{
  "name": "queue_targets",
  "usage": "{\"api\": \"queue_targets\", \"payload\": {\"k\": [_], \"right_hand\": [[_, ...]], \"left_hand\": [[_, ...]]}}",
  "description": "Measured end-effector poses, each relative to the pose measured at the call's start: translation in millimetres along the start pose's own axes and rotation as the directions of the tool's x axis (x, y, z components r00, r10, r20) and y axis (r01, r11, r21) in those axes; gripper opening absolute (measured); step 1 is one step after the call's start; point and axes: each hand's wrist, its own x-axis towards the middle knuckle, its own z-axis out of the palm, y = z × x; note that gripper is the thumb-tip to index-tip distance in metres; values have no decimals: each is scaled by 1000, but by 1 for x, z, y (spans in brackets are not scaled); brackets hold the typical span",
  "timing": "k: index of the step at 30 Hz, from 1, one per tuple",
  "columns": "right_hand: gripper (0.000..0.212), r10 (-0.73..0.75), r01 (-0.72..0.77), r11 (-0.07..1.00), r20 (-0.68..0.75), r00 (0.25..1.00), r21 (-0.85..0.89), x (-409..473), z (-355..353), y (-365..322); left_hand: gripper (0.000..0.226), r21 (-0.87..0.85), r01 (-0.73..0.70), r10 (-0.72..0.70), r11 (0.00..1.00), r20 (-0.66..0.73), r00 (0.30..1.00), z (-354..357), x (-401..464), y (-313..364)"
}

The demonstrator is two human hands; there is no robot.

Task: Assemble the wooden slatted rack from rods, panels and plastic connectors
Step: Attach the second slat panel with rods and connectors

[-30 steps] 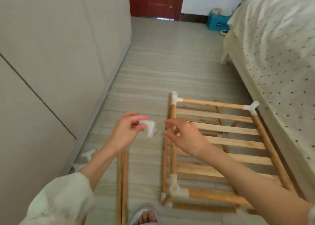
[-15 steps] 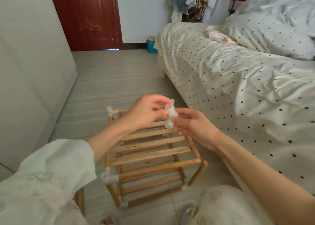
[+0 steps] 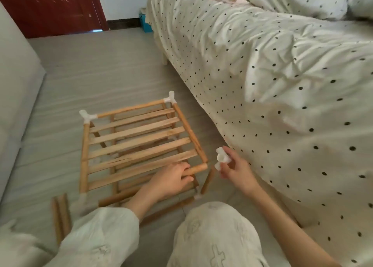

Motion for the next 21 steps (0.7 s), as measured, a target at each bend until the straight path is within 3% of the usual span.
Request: {"api": "queue_targets", "payload": {"k": [3,7,9,12,17,19,21], "right_hand": [[47,-129,130,966,17,991,-224,1,2,4],[54,-225,225,921,35,974,-318,3,5,5],[58,-177,173,955,5,984,-240,2,4,4],[47,3,-3,999,4,1000,49,1,4,4],[32,37,-34,996,-32,999,81,-1,8,0],[26,114,-103,972,-40,993,212,-2,8,-2],[22,247,-227,873,11,969,431,-1,8,-5]], "left_hand": [[26,-3,-13,13,1000,-3,1000,4,5,-4],[22,-64,-18,17,998,-5,1000,4,10,-7],[22,-77,-22,22,997,-4,1000,4,10,-8],[22,-87,-28,28,996,5,1000,3,8,-8],[22,-108,-27,28,994,8,1000,2,5,-6],[23,-107,-23,24,994,11,1000,1,5,-5],[24,-106,-18,20,994,14,1000,1,4,-5]]}}
